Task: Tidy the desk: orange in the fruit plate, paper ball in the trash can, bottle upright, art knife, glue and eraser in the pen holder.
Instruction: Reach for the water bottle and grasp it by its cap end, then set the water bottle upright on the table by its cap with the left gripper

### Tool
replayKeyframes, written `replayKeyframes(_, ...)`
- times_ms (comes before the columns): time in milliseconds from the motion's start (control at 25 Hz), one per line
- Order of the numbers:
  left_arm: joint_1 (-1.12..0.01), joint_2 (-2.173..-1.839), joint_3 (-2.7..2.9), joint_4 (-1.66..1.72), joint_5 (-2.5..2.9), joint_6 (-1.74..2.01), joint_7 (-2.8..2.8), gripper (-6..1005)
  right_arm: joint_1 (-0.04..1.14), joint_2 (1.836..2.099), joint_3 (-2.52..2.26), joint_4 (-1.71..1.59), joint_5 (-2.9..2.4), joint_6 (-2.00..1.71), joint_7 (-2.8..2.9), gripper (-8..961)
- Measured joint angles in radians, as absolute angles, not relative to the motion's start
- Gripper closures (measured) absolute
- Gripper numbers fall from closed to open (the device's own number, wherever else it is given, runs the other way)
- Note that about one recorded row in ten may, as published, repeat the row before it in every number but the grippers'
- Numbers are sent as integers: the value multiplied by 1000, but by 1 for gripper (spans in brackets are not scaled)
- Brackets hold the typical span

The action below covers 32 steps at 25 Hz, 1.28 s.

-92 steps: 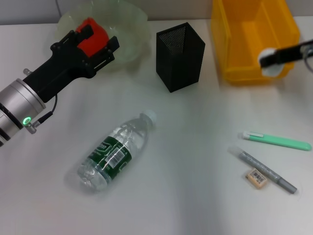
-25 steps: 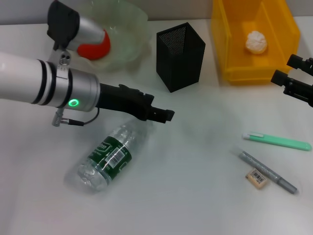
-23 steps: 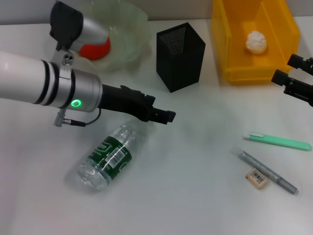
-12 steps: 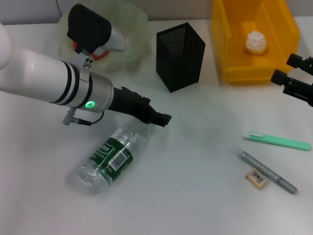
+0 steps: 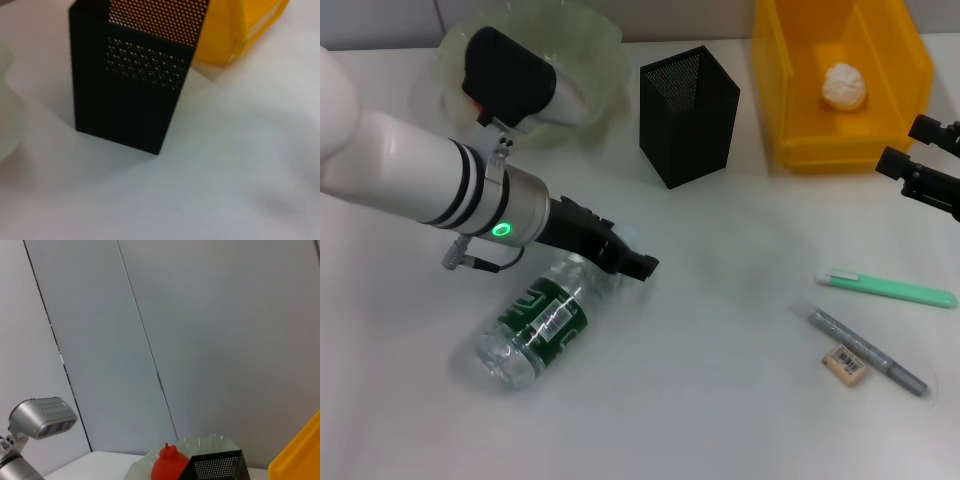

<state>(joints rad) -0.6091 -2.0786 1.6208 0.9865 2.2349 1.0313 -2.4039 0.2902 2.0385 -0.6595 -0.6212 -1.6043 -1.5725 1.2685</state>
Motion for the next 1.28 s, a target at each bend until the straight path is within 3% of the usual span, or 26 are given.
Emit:
replayKeyframes(480, -628, -2080, 1664, 994, 2237, 1028, -2425, 220, 288, 2037, -651, -621, -1618, -1578, 1268, 123)
replayKeyframes(1080, -599, -2073, 1654, 1077, 2253, 1024, -2400, 554, 289, 2035, -650, -622, -1618, -1583, 1268, 123)
replayKeyframes(1200, -599, -2073, 1654, 1077, 2253, 1024, -2400, 556, 288, 2035, -650, -623, -1618, -1583, 1268, 123)
replayKeyframes(1280, -520, -2069, 1567, 1284, 2274, 1029, -2393, 557, 288, 2035, -650, -622, -1618, -1583, 1266, 123)
